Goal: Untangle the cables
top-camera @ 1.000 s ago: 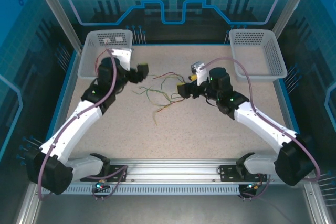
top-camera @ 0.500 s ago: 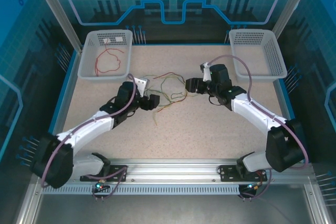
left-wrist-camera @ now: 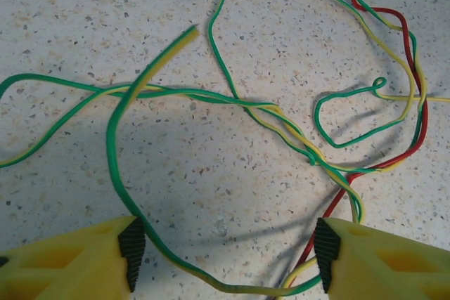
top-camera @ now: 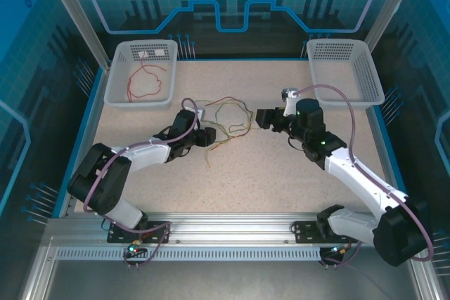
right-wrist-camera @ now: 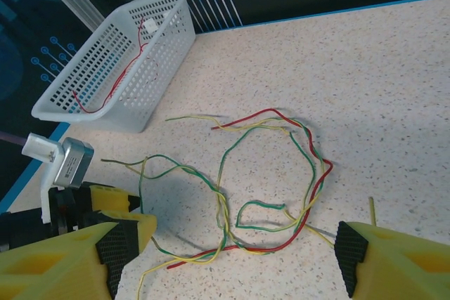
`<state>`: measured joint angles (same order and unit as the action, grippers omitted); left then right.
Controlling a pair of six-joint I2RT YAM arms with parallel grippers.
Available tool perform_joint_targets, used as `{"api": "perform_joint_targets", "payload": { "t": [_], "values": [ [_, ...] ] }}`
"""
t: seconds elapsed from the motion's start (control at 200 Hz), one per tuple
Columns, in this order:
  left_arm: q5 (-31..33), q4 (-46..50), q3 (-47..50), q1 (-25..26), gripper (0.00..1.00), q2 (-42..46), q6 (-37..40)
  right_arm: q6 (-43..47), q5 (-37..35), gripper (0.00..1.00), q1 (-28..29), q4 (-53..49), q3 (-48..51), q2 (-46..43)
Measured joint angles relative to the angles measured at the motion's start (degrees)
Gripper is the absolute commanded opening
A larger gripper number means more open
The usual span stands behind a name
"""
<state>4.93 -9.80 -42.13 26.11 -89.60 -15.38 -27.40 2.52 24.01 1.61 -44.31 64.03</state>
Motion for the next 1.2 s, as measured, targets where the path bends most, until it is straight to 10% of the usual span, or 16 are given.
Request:
{"api": "perform_joint_targets", "payload": {
  "t": [0.495, 0.76, 0.835, 0.941, 1.081, 1.201],
  "values": [
    [-0.68, -2.10, -0.26, 0.04, 0.01, 3.10, -1.44, 0.20, -1.07, 0.84, 0.11, 3.63, 3.41, -1.66],
    [-0.11, -0.98, -0.09, 0.09, 0.00, 8.66, -1.73, 0.39, -1.16, 0.85, 0.81, 4.02, 4.26, -1.68],
    [0.39, -0.35, 0.31, 0.11, 0.38, 10.21, -1.70, 0.48, -1.46, 0.85, 0.81, 4.04, 4.35, -1.92],
    [1.75, 1.33, 1.31, -0.07, 0.34, 12.98, -3.91, 0.68, -2.21, 0.88, 0.85, 4.04, 5.18, -2.95],
    [2.60, 3.06, 2.05, -1.86, 0.80, 15.28, -7.37, 0.87, -2.95, 0.90, 0.85, 4.24, 5.88, -3.56],
    [2.78, 3.54, 2.69, -2.71, 0.88, 14.88, -8.50, 0.85, -3.63, 0.92, 0.85, 4.70, 6.32, -3.58]
  ]
}}
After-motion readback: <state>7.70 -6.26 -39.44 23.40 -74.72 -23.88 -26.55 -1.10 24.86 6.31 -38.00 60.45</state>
